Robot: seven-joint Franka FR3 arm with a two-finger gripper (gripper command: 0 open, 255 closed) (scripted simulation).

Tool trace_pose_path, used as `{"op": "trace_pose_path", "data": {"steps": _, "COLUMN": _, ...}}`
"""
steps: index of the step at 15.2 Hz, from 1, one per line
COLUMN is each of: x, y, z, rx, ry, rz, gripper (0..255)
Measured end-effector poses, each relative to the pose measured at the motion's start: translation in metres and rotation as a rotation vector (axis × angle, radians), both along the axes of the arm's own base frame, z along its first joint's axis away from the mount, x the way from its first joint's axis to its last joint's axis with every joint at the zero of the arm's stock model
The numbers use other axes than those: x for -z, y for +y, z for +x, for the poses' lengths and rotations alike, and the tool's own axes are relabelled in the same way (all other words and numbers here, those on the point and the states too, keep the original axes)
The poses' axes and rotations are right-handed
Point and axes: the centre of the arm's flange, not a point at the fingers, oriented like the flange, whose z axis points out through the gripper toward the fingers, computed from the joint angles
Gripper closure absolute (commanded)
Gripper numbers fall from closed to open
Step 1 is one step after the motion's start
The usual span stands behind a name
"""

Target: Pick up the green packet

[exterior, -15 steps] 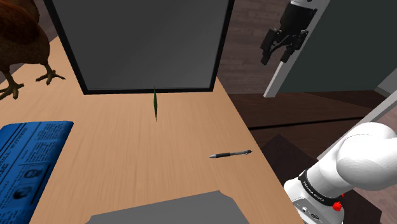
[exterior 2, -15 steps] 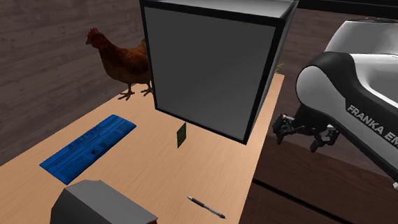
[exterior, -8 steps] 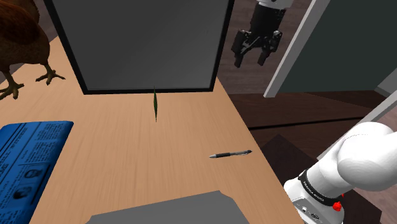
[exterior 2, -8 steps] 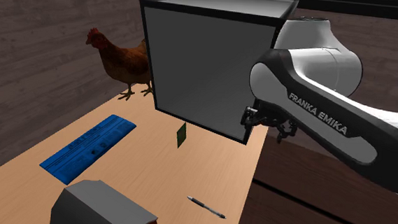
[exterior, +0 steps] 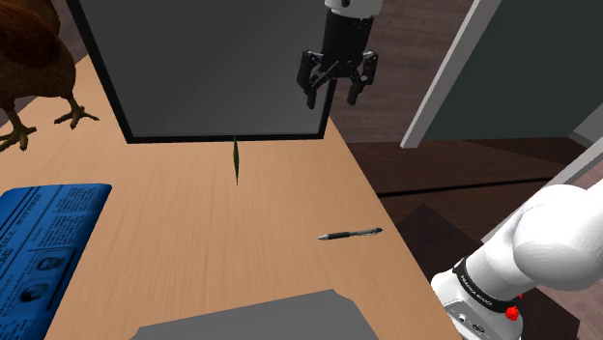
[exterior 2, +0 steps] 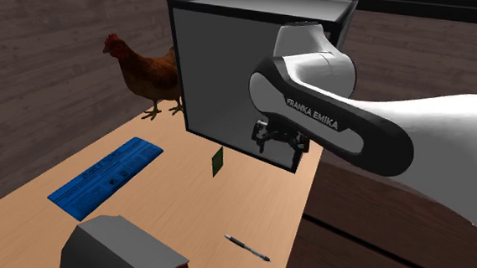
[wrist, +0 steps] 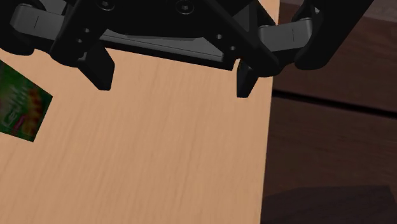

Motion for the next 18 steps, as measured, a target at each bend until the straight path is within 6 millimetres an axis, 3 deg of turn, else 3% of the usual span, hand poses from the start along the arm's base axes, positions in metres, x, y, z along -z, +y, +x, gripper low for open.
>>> {"op": "trace_pose_path", "data": {"steps": 14, "x": 0.026, "y": 0.164, "z": 0.091, "rx": 0.068, "ry": 0.036, "rz": -0.015, "gripper": 0}}
{"op": "trace_pose_path", "data": {"steps": 18, "x": 0.048, "y": 0.176, "z": 0.097, "rx": 0.076, "ry": 0.039, "rz": -0.018, "gripper": 0}}
